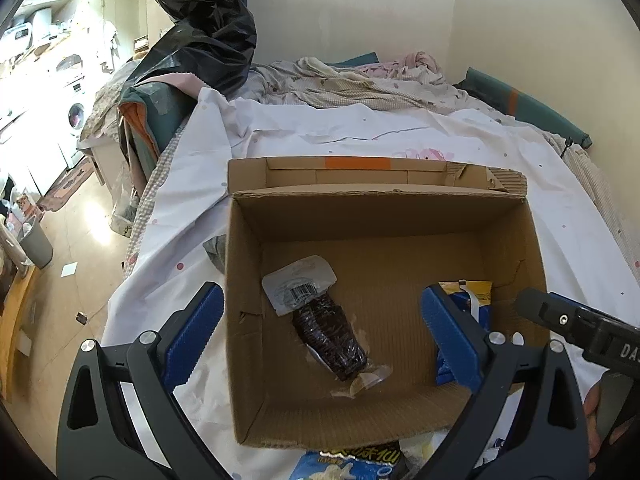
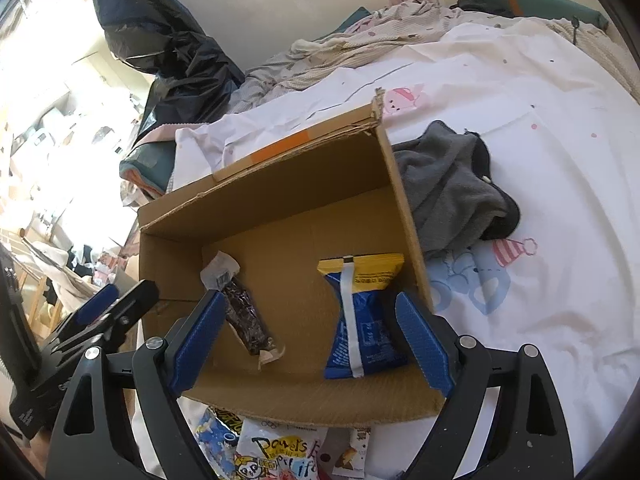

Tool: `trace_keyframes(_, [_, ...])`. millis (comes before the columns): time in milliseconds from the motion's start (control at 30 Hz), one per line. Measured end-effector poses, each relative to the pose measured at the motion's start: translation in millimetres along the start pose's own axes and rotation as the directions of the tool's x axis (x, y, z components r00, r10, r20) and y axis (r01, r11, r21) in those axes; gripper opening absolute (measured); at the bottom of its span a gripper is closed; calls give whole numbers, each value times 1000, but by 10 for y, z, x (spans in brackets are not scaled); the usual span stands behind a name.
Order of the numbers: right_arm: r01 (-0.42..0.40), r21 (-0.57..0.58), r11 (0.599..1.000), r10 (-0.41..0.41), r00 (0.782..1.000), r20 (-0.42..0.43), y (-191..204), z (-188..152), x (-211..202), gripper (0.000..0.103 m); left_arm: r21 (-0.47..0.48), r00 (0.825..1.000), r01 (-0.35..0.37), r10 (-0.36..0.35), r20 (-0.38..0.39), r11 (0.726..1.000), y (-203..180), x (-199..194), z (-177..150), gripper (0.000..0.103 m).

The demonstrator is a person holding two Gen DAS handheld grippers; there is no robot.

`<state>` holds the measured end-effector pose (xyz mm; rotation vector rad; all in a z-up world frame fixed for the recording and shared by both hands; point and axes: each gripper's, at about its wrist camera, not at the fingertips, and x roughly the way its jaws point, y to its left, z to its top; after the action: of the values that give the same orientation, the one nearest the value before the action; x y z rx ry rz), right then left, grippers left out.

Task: Organize snacks
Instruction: 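Carry both packets into the cardboard box and open both tools to drop them, then lower the left tool onto the yellow chip bag and close it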

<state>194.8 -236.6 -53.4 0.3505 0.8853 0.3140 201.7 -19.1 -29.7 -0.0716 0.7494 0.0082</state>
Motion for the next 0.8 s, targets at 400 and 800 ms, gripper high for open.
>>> trace_keyframes(400, [64, 1, 998, -64, 997, 43, 20, -206, -481, 90, -12, 1000, -3, 2, -5, 1000, 152, -426, -156, 98])
trace_keyframes(800, [87, 57, 995, -85, 996, -24, -57, -691, -787, 91, -99, 996, -39, 31, -86, 994, 457, -792, -540, 103])
